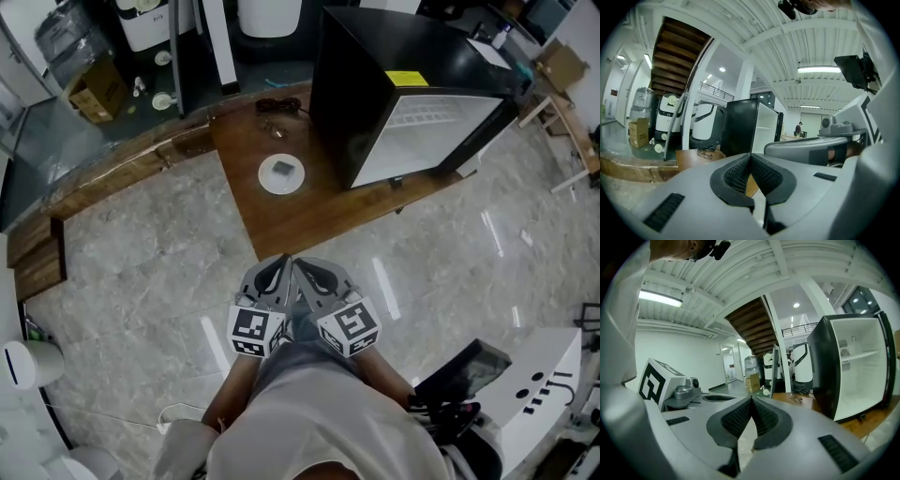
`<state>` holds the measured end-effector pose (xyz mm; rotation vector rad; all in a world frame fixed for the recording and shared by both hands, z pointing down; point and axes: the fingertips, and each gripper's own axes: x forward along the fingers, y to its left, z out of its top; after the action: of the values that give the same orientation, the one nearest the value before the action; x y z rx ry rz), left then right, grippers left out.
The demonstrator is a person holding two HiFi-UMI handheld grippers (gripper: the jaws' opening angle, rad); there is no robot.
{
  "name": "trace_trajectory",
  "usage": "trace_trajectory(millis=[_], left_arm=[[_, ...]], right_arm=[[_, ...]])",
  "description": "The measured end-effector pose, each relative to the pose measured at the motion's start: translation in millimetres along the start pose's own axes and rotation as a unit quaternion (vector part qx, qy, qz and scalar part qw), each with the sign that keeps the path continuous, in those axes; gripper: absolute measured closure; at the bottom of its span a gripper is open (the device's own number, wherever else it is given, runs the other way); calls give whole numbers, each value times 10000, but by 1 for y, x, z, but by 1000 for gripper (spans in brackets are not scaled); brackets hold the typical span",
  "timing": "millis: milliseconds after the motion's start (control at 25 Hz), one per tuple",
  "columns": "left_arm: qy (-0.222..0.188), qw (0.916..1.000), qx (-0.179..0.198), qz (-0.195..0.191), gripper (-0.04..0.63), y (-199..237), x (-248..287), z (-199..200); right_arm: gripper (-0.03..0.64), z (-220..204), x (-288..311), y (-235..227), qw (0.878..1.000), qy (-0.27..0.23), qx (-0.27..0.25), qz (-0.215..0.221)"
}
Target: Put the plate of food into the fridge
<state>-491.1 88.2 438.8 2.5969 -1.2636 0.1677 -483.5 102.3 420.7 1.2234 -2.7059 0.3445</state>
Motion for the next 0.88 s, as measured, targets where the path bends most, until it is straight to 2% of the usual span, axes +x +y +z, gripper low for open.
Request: trace_trajectory(millis=[200,360,440,640,760,880], left_arm=[[172,9997,142,-26,577,39,77,15],[233,9997,92,65,577,71,135,21],[370,9993,-11,69,577,81,162,20],[710,9955,-623,-82,577,96,223,16],[988,9922,-738,-171,577,101,253,7],[1017,9918,-741,-207,578,110,258,7]], right_arm=[[600,16,51,-67,9999,92,7,-62],[600,22,89,-114,9999,110,65,75],[600,21,105,-138,9998,205,76,9],[600,18,135,-196,9981,503,352,56],[600,10,147,-223,9971,690,316,97],[600,10,157,-226,9963,787,338,41]])
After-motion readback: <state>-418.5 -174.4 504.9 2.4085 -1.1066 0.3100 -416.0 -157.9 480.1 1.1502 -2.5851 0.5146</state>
